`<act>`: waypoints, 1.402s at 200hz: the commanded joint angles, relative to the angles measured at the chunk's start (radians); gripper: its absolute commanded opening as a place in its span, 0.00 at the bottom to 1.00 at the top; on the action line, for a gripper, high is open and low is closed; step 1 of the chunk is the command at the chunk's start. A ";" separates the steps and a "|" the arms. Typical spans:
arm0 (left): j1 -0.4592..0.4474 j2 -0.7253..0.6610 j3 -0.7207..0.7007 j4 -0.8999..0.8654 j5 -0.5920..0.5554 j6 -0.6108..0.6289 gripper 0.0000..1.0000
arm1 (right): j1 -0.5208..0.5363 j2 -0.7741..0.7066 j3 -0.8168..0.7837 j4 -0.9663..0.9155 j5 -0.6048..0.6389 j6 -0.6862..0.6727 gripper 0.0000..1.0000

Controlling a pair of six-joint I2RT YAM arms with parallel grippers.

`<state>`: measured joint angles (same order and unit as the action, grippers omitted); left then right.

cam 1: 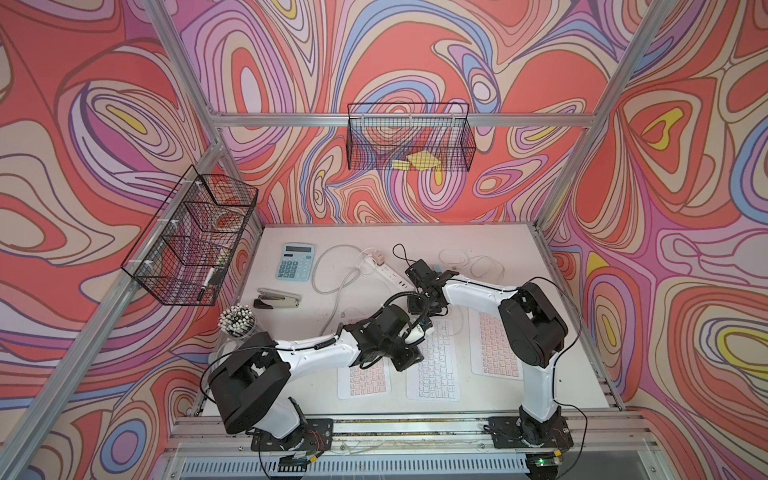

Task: Unplug the wireless keyboard
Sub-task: Remove the power cord from the keyboard, then move the keyboard to the center of the board.

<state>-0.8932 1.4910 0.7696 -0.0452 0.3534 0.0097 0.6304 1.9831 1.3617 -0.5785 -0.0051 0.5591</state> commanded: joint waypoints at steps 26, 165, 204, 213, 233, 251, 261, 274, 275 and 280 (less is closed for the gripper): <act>0.099 -0.083 -0.038 0.017 -0.046 -0.105 0.44 | -0.027 -0.132 -0.094 0.124 -0.068 -0.090 0.33; 0.529 -0.229 -0.198 0.153 0.022 -0.442 0.45 | -0.034 -0.033 0.063 0.220 -0.122 -0.248 0.32; 0.585 -0.175 -0.177 0.177 0.041 -0.484 0.44 | -0.034 0.055 0.175 0.203 -0.131 -0.304 0.32; 0.594 -0.156 -0.170 0.187 0.048 -0.494 0.45 | -0.035 0.079 0.202 0.200 -0.132 -0.321 0.32; 0.602 -0.120 -0.154 0.204 0.048 -0.511 0.44 | -0.034 0.125 0.254 0.205 -0.129 -0.358 0.32; 0.606 -0.095 -0.135 0.214 0.050 -0.520 0.44 | -0.034 0.160 0.287 0.236 -0.111 -0.399 0.34; 0.608 -0.081 -0.122 0.214 0.055 -0.521 0.44 | -0.034 0.179 0.305 0.259 -0.101 -0.425 0.36; 0.609 -0.063 -0.104 0.211 0.061 -0.524 0.44 | -0.036 0.213 0.342 0.285 -0.099 -0.452 0.36; 0.610 -0.061 -0.103 0.212 0.061 -0.525 0.44 | -0.035 0.216 0.344 0.287 -0.099 -0.454 0.36; 0.610 -0.054 -0.100 0.212 0.065 -0.526 0.44 | -0.035 0.232 0.360 0.295 -0.099 -0.465 0.36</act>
<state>-0.2924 1.4078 0.6212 0.1318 0.3962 -0.4889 0.5968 2.1555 1.6543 -0.3500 -0.1196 0.1764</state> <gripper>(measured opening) 0.443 0.362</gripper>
